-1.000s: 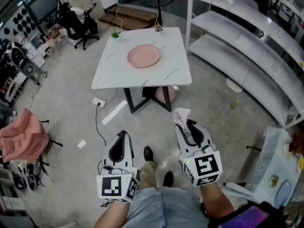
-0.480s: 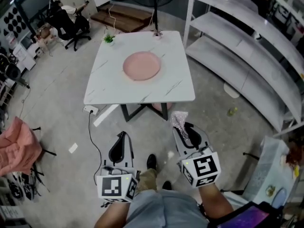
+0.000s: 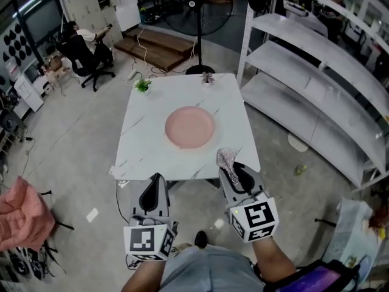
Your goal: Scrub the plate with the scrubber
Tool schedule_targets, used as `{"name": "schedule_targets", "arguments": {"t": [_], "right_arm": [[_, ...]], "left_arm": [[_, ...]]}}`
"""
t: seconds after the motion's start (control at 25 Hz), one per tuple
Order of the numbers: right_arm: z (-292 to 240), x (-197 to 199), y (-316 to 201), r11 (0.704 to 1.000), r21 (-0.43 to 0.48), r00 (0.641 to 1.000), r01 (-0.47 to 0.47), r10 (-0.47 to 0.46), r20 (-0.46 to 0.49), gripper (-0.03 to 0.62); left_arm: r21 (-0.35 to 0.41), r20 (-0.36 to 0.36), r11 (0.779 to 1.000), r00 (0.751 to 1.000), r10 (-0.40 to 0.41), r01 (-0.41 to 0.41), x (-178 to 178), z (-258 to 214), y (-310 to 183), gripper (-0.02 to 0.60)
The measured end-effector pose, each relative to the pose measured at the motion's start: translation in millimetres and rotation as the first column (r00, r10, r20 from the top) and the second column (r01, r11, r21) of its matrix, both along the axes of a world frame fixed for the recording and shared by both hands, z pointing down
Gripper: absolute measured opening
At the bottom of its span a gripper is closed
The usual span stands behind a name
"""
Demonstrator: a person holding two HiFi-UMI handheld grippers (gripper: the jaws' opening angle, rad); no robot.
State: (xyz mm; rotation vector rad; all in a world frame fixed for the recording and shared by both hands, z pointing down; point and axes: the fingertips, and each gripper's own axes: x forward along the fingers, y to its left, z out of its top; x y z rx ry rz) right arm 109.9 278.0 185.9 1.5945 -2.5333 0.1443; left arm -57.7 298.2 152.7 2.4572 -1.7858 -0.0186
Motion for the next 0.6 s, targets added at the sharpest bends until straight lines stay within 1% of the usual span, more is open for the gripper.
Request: {"name": "schedule_targets", "arguments": {"t": [0.12, 0.2, 0.48, 0.6], "right_arm": [[-8, -4, -22, 1.0, 0.02, 1.0, -0.012, 0.012, -0.001, 0.123], [-6, -5, -33, 1.0, 0.023, 1.0, -0.022, 0.022, -0.002, 0.123], [12, 5, -59, 0.997, -0.029, 0.997, -0.073, 0.073, 0.008, 0.121], [20, 11, -74, 0.995, -0.047, 0.996, -0.086, 0.087, 0.017, 0.121]], "left_arm": [[0.01, -0.002, 1.0, 1.0, 0.017, -0.017, -4, -1, -24, 0.008], [0.001, -0.004, 1.0, 1.0, 0.027, -0.027, -5, 4, -38, 0.008], [-0.076, 0.002, 0.993, 0.996, 0.091, -0.091, 5, 34, -67, 0.008], [-0.098, 0.01, 0.99, 0.995, 0.103, -0.102, 9, 46, -82, 0.008]]}}
